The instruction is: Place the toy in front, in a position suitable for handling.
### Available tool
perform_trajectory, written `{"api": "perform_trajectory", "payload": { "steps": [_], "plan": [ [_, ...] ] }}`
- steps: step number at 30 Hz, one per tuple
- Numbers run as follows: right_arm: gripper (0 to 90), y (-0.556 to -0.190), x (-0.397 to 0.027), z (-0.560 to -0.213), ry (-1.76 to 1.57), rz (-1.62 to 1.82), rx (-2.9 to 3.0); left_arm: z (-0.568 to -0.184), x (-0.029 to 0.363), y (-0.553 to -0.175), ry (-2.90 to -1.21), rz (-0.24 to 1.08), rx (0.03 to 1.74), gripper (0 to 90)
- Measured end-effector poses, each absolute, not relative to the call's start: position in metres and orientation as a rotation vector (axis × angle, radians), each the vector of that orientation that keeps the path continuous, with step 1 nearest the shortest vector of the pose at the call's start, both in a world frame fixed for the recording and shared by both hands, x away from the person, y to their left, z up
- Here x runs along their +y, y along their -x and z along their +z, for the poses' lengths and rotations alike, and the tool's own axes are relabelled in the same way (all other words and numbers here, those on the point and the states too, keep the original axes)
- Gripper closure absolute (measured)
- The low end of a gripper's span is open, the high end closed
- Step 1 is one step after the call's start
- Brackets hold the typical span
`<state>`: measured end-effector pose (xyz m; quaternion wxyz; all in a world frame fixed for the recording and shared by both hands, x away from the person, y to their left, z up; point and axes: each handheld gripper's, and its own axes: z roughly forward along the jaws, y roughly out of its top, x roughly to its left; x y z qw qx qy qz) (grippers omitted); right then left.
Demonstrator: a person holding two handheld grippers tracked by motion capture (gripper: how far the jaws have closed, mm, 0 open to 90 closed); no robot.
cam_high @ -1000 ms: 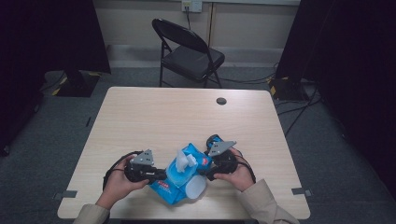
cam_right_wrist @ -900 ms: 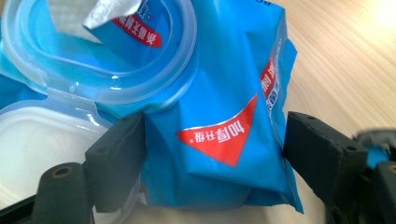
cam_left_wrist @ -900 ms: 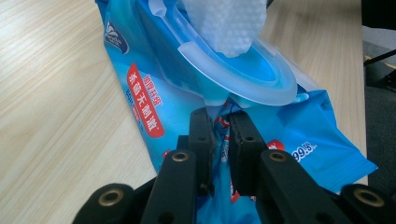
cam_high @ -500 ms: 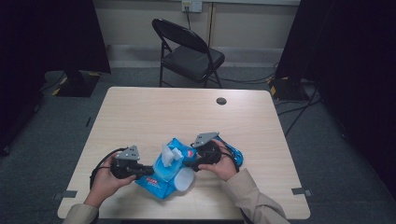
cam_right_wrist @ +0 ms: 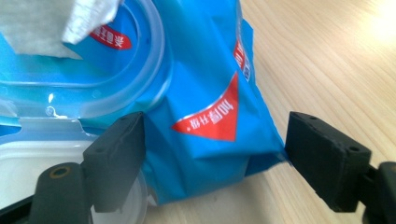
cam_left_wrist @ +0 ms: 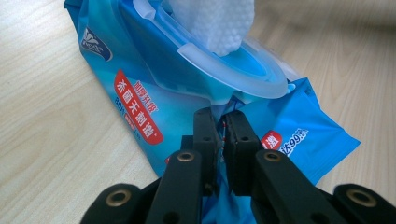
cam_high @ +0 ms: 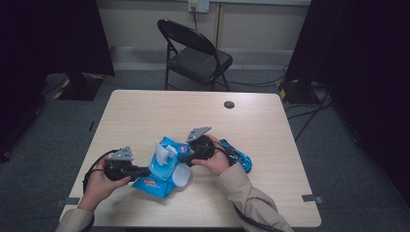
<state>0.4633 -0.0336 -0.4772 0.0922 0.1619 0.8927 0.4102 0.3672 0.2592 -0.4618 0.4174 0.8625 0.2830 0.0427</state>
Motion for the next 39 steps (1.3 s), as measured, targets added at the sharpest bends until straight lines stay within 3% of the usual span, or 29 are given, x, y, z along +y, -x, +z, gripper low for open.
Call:
{"api": "perform_trajectory", "payload": {
  "steps": [6, 15, 21, 25, 28, 39],
  "plan": [
    [20.6, -0.449, -0.05, -0.474, -0.504, 1.216, 2.647, -0.462, 0.261, -0.364, -2.142, 0.095, 0.729, 81.8],
    [22.6, -0.402, -0.066, -0.47, -0.46, 1.256, 2.688, -0.459, 0.268, -0.35, -2.166, 0.107, 0.718, 61.9],
    [22.7, -0.385, -0.063, -0.481, -0.478, 1.259, 2.725, -0.457, 0.274, -0.336, -2.149, 0.052, 0.715, 61.2],
    [23.5, -0.378, -0.052, -0.489, -0.44, 1.222, 2.75, -0.459, 0.27, -0.33, -2.164, 0.087, 0.707, 57.8],
    [24.3, -0.374, -0.044, -0.492, -0.423, 1.216, 2.747, -0.459, 0.271, -0.331, -2.163, 0.09, 0.698, 63.5],
    [26.4, -0.378, -0.035, -0.498, -0.424, 1.158, 2.671, -0.462, 0.259, -0.331, -2.18, 0.039, 0.657, 63.7]
  ]
}}
